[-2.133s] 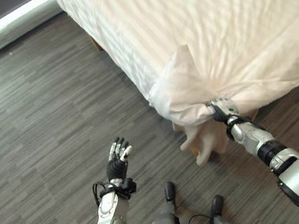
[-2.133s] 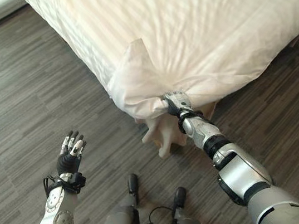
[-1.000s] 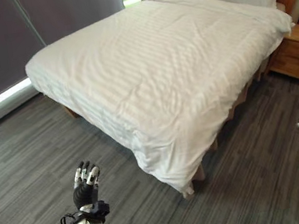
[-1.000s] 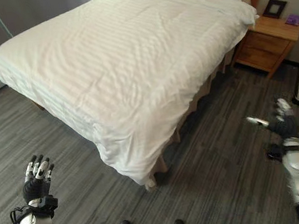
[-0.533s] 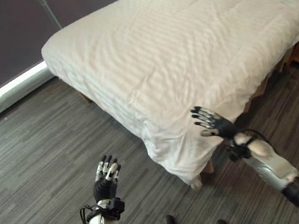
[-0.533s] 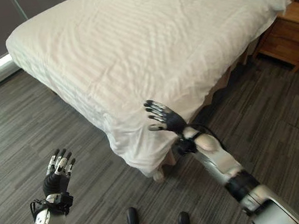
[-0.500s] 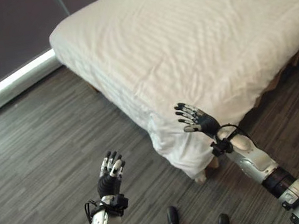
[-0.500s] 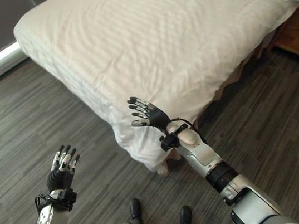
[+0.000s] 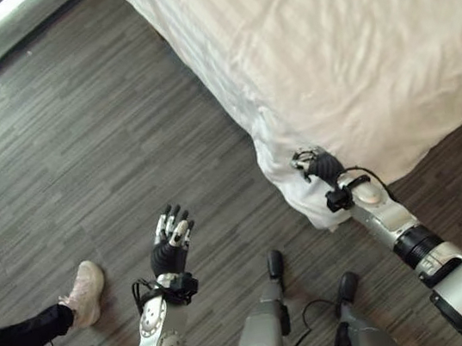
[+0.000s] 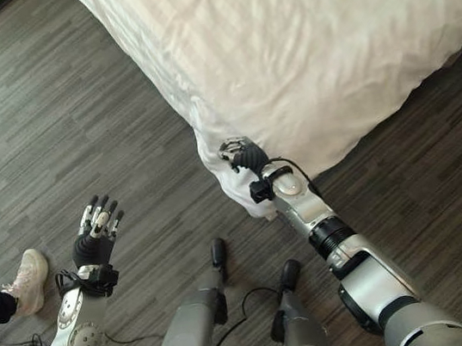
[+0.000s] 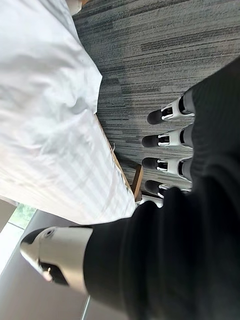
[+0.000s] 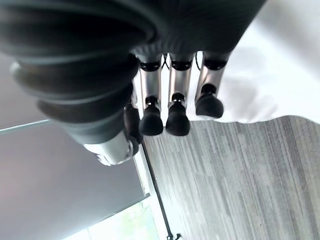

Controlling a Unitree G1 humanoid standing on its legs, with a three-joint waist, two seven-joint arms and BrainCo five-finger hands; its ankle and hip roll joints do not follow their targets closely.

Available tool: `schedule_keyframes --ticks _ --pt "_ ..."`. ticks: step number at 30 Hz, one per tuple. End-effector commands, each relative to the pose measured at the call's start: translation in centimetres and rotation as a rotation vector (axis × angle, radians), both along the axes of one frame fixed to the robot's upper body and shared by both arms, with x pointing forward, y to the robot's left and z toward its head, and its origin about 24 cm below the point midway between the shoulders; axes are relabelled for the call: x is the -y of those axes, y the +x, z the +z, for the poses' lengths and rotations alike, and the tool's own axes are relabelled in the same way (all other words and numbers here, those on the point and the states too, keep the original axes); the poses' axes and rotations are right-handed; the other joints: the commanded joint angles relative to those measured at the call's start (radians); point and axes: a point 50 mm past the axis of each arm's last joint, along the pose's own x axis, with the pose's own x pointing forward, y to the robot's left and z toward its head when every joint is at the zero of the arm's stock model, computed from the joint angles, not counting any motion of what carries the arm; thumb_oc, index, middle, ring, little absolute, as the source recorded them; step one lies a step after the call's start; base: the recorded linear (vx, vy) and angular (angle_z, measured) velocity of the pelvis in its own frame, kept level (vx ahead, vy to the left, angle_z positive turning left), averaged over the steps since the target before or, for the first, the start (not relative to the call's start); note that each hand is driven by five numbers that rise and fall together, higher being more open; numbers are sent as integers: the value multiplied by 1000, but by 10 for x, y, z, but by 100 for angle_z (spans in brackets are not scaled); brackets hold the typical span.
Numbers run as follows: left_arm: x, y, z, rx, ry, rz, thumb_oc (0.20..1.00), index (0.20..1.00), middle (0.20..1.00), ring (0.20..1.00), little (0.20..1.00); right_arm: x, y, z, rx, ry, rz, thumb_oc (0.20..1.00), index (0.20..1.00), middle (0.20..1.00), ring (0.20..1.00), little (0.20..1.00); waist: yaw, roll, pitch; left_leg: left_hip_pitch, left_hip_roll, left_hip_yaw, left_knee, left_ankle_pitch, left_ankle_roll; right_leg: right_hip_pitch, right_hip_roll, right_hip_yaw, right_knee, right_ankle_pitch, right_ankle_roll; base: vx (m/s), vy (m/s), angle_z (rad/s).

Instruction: Making the bed.

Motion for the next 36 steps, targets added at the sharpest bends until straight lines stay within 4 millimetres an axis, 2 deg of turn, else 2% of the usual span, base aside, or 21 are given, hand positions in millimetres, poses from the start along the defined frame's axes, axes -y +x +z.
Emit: schedule_keyframes --ticks 1,5,9,12,14,15,16,17,19,20,22,23,24,25,27,30,31,32,34,35,36 --pt "5 9 15 84 19 -16 1000 1000 1000 1000 1000 6 15 42 152 44 -64 200 200 200 200 200 14 15 -4 -10 -8 -51 27 -9 -23 -42 -63 13 21 49 53 0 0 0" --pt "7 9 15 84 11 -19 1000 1000 1000 1000 1000 18 18 38 133 38 -123 200 200 200 200 200 14 20 6 -23 -11 -48 26 -4 -23 -56 -64 17 21 53 53 -3 8 0" --pt "19 14 17 91 -7 -57 1000 1000 1000 1000 1000 66 7 -35 -179 40 -377 200 200 200 200 200 13 47 28 -38 -17 -45 26 -7 -21 -74 -68 26 22 55 57 8 52 0" --pt "21 16 19 104 -14 -57 1000 1000 1000 1000 1000 72 -6 -59 -265 51 -410 200 200 200 200 200 7 53 35 -44 -19 -42 25 -7 -20 -83 -69 31 21 57 58 4 27 1" --pt "23 18 20 110 -22 -58 1000 1000 1000 1000 1000 79 -26 -90 -372 102 -472 200 200 200 200 200 -1 55 34 -47 -21 -38 23 -6 -18 -87 -70 35 19 58 60 29 38 0" --pt "25 19 20 111 -25 -58 1000 1000 1000 1000 1000 89 -53 -122 -490 121 -537 200 200 200 200 200 -14 60 33 -41 -23 -36 23 -14 -16 -84 -72 38 19 53 61 28 25 -3" --pt "25 18 20 111 -25 -59 1000 1000 1000 1000 1000 89 -53 -123 -491 121 -537 200 200 200 200 200 -13 60 32 -42 -23 -36 23 -14 -16 -85 -72 38 19 53 61 62 51 -5" --pt "27 18 19 110 -31 -64 1000 1000 1000 1000 1000 100 -83 -151 -605 135 -613 200 200 200 200 200 -26 65 29 -38 -25 -35 22 -18 -14 -83 -73 40 19 50 63 40 37 -6" --pt "28 17 19 112 -30 -67 1000 1000 1000 1000 1000 108 -97 -161 -653 135 -657 200 200 200 200 200 -32 67 26 -39 -26 -35 20 -16 -13 -85 -74 39 18 52 63 36 34 -4" --pt "27 15 20 120 -27 -69 1000 1000 1000 1000 1000 128 -130 -180 -736 132 -760 200 200 200 200 200 -49 66 23 -31 -27 -33 19 -24 -12 -82 -74 44 18 45 65 37 32 -3" --pt "23 12 20 121 -18 -63 1000 1000 1000 1000 1000 149 -154 -188 -774 134 -854 200 200 200 200 200 -66 63 17 -30 -27 -32 17 -23 -11 -85 -74 48 17 46 65 46 25 -8" --pt "16 10 21 126 0 -46 1000 1000 1000 1000 1000 179 -181 -188 -776 147 -991 200 200 200 200 200 -88 55 15 -19 -25 -29 16 -32 -11 -77 -73 52 17 39 66 50 2 -11" --pt "13 9 21 127 10 -35 1000 1000 1000 1000 1000 206 -193 -179 -726 174 -1128 200 200 200 200 200 -103 49 12 -15 -24 -28 16 -36 -12 -76 -72 55 17 37 66 35 -1 -10" --pt "13 9 21 127 9 -36 1000 1000 1000 1000 1000 207 -193 -179 -725 175 -1129 200 200 200 200 200 -102 50 11 -18 -25 -28 14 -31 -11 -79 -72 55 16 41 65 35 5 -8" --pt "3 8 24 135 15 11 1000 1000 1000 1000 1000 258 -189 -136 -464 296 -1374 200 200 200 200 200 -133 35 0 -7 -21 -23 14 -45 -12 -74 -70 64 17 31 68 26 8 -9" --pt "0 8 25 143 8 35 1000 1000 1000 1000 1000 268 -173 -110 -302 338 -1370 200 200 200 200 200 -147 27 -5 -6 -21 -16 11 -41 -11 -81 -69 76 16 39 67 -1 -3 -12" --pt "-1 7 26 146 -1 49 1000 1000 1000 1000 1000 269 -154 -85 -145 382 -1300 200 200 200 200 200 -158 22 -5 -3 -19 -11 12 -48 -12 -82 -68 82 18 36 68 -35 5 -14" --pt "-2 6 26 149 -7 55 1000 1000 1000 1000 1000 266 -144 -68 -53 369 -1233 200 200 200 200 200 -167 16 -5 -4 -20 -7 10 -42 -12 -88 -67 91 18 44 66 -34 10 -15" --pt "-7 4 25 148 -27 87 1000 1000 1000 1000 1000 200 -101 17 340 400 -735 200 200 200 200 200 -189 -2 0 1 -15 16 11 -44 -14 -102 -63 117 20 53 63 -55 6 -34" --pt "-7 4 25 148 -26 88 1000 1000 1000 1000 1000 200 -101 17 340 400 -735 200 200 200 200 200 -189 -3 -2 -2 -15 17 9 -39 -14 -106 -63 117 19 56 63 -47 -26 -41" --pt "-7 4 26 149 -18 74 1000 1000 1000 1000 1000 158 -89 44 417 343 -450 200 200 200 200 200 -188 -7 0 0 -14 23 10 -39 -17 -107 -61 124 19 57 61 -29 -26 -19"
